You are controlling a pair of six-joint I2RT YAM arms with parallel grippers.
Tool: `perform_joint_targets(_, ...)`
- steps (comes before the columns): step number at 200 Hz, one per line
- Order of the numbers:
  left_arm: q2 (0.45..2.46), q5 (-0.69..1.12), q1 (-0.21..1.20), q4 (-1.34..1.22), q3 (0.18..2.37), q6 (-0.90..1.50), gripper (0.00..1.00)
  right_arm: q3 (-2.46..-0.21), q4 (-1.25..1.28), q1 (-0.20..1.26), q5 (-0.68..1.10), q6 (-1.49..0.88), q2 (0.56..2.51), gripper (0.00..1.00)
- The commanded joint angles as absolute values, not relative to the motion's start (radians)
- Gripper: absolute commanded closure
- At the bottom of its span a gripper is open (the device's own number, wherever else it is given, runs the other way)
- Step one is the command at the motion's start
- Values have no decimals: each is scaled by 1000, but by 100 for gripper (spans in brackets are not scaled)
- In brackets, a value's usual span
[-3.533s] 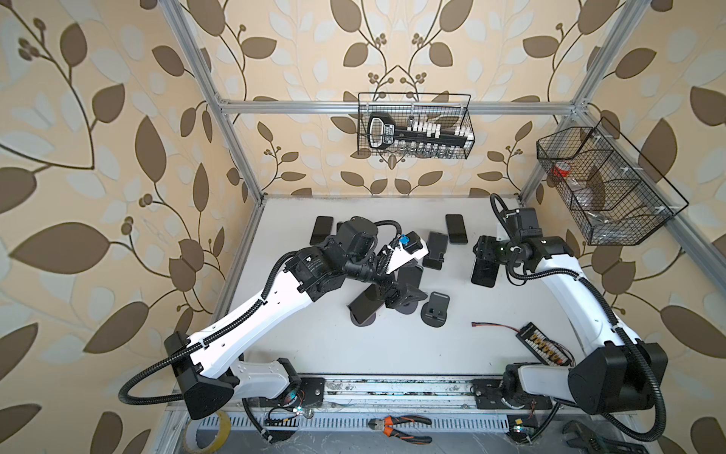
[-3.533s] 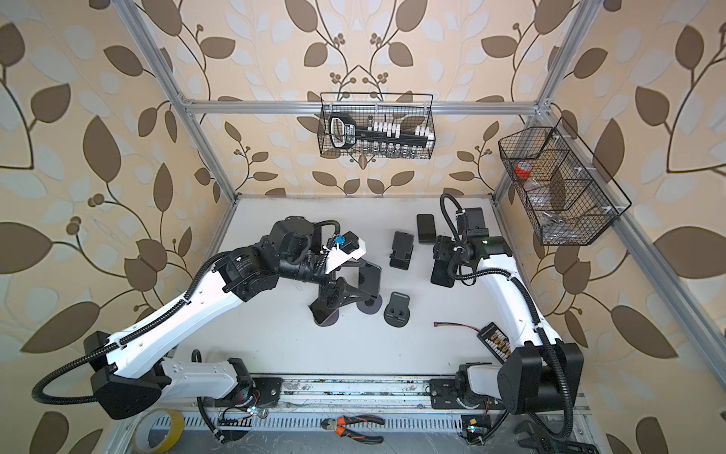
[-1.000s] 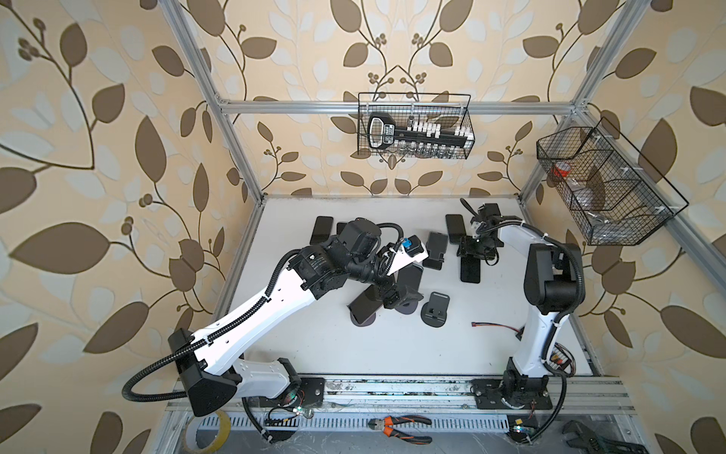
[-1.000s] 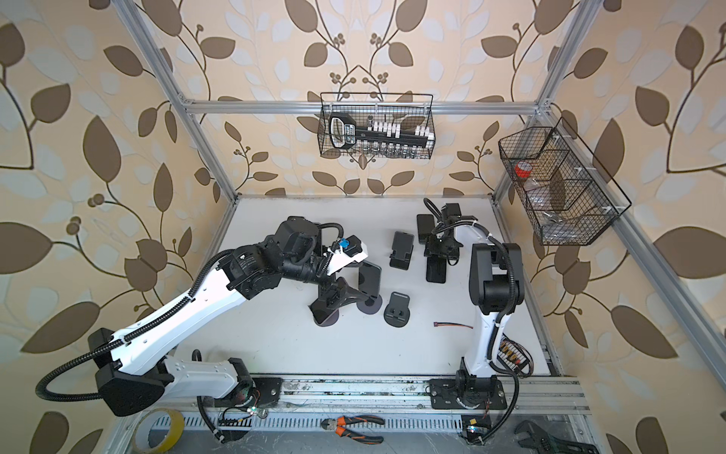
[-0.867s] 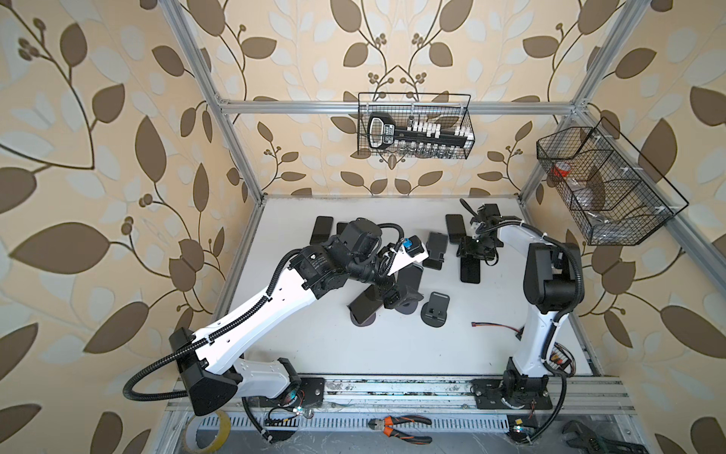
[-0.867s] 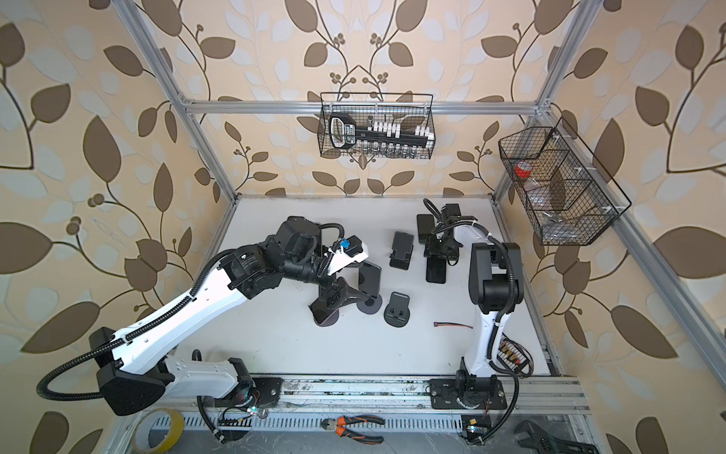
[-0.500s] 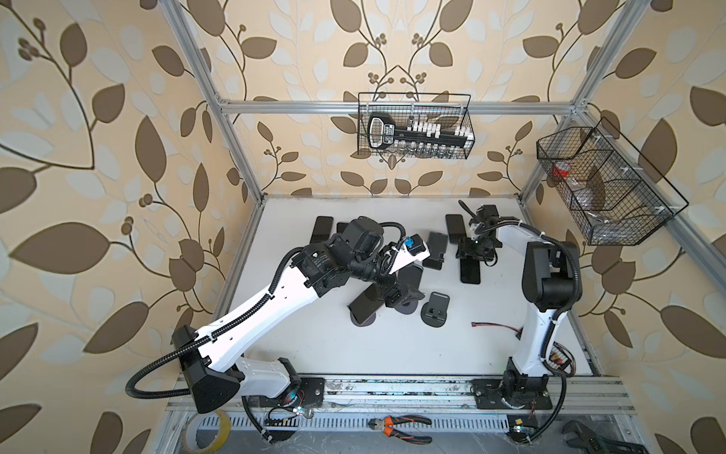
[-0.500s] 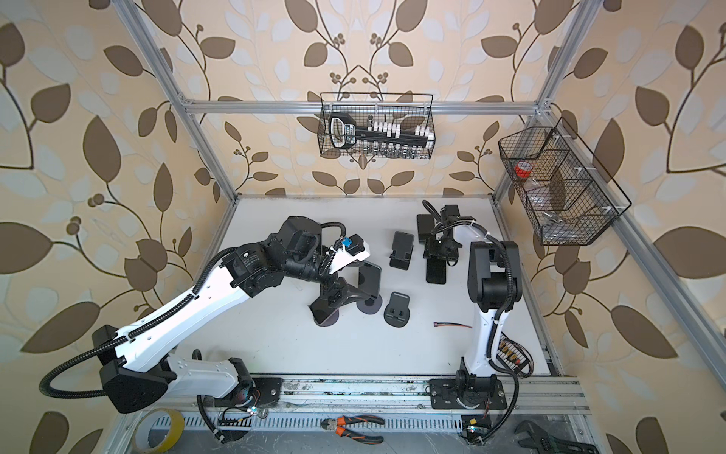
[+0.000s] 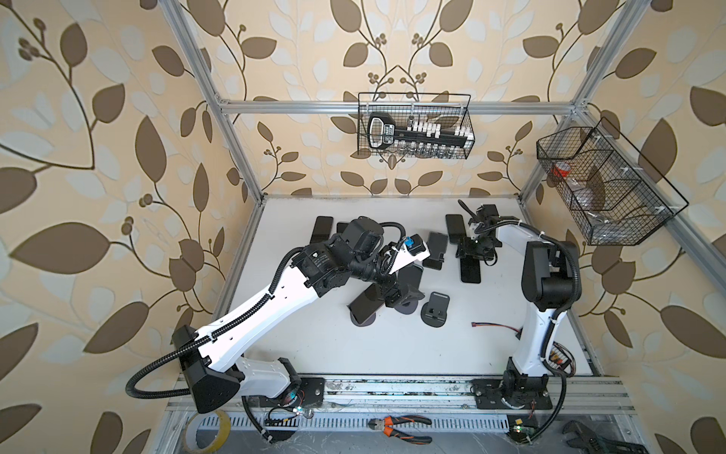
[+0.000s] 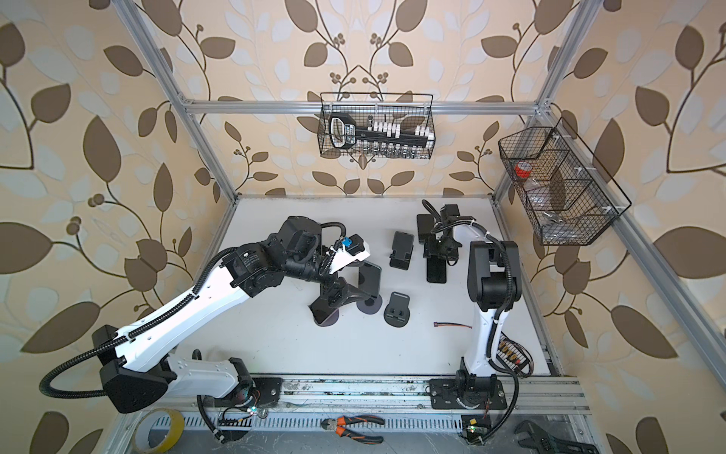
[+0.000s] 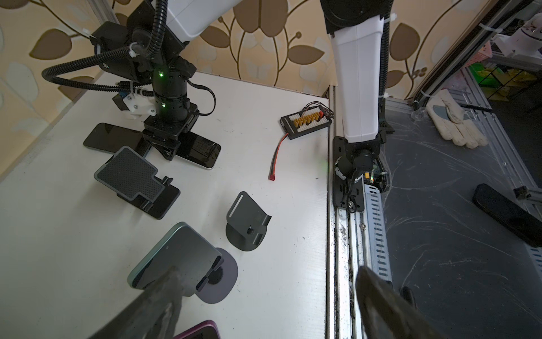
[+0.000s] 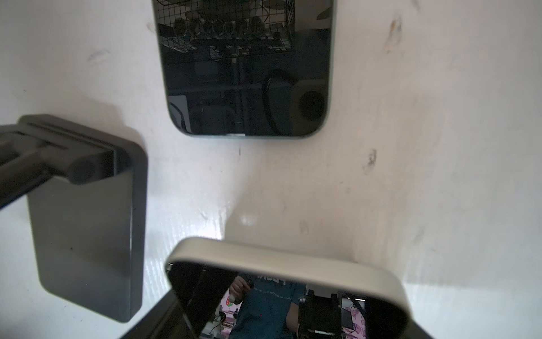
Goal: Remove the phone from the phone stand
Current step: Place the phone to the middle-right of the table.
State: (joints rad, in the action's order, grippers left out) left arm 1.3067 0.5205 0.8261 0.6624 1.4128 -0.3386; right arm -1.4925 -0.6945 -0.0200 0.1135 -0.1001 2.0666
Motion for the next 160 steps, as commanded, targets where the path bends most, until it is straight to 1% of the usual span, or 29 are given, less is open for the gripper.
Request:
perform_joint_targets(1, 1287, 525, 836, 657, 1430, -356, 9, -1518, -699, -20, 143, -85, 2119, 25)
perform_joint_targets(46, 1284, 525, 836, 657, 1427, -354, 9, -1505, -700, -21, 143, -81, 2118, 24)
perform_joint_targets(73, 1285, 526, 836, 662, 1426, -353, 8, -1499, -695, -21, 128, -79, 2130, 21)
perform_joint_targets(107, 1312, 516, 836, 683, 1470, -361, 9, -1488, -695, -21, 139, -80, 2138, 21)
perform_joint_targets(160, 1292, 512, 836, 677, 1444, -347, 9, -1489, -696, -21, 157, -90, 2106, 21)
